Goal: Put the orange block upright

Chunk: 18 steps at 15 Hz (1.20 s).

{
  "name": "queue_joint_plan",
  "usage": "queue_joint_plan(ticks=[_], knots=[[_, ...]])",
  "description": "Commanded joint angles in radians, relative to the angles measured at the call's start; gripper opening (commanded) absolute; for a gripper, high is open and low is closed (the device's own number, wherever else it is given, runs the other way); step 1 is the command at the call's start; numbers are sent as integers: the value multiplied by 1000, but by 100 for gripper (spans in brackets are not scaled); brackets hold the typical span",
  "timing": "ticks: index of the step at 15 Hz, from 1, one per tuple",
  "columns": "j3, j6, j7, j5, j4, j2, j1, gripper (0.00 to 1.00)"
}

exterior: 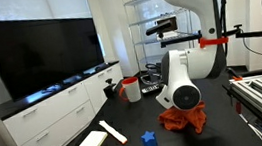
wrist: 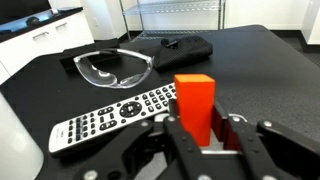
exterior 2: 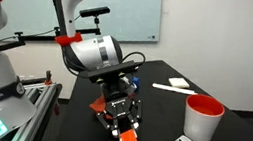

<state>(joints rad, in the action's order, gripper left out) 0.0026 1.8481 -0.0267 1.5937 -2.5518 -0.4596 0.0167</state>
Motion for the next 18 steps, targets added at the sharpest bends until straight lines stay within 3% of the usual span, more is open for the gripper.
queue_joint_plan(ticks=[1,15,16,18], knots=[[7,-26,12,7,5,4,14,9],[14,-7,1,6,2,-11,17,9],[15,-4,1,6,2,-13,17,34],[17,-3,-1,6,1,-21,17,34]])
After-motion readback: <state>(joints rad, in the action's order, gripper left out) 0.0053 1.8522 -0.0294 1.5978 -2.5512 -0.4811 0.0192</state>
